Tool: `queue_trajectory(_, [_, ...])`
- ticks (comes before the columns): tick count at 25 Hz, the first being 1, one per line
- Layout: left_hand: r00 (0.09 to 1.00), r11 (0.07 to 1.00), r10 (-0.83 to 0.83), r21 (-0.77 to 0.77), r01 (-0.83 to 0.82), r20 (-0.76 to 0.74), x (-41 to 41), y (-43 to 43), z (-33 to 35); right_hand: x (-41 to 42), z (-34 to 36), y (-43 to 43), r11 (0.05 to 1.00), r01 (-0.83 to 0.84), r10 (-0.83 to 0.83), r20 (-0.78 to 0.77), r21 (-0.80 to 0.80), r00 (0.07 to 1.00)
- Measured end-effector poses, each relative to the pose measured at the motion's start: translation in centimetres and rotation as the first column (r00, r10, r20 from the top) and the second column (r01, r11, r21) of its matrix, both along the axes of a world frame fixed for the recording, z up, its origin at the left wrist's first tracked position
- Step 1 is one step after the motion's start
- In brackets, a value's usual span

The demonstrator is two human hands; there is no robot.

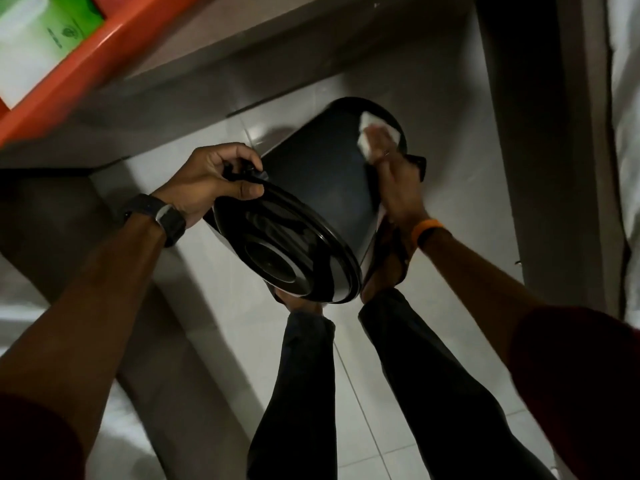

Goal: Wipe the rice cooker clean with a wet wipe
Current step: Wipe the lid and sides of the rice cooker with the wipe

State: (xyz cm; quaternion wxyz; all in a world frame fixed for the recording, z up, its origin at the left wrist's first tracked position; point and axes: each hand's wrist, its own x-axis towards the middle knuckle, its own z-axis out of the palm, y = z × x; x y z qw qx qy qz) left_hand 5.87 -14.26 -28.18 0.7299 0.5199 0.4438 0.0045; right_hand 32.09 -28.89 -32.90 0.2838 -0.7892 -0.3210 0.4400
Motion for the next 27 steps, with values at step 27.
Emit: queue_trajectory(27, [0.952,0.076,-0.021,0.949,0.307,-0.307,12.5,-3.7,2.6,-3.4,3.9,-1.5,0.998,0.003,0.022,-0.414,0.060,0.910])
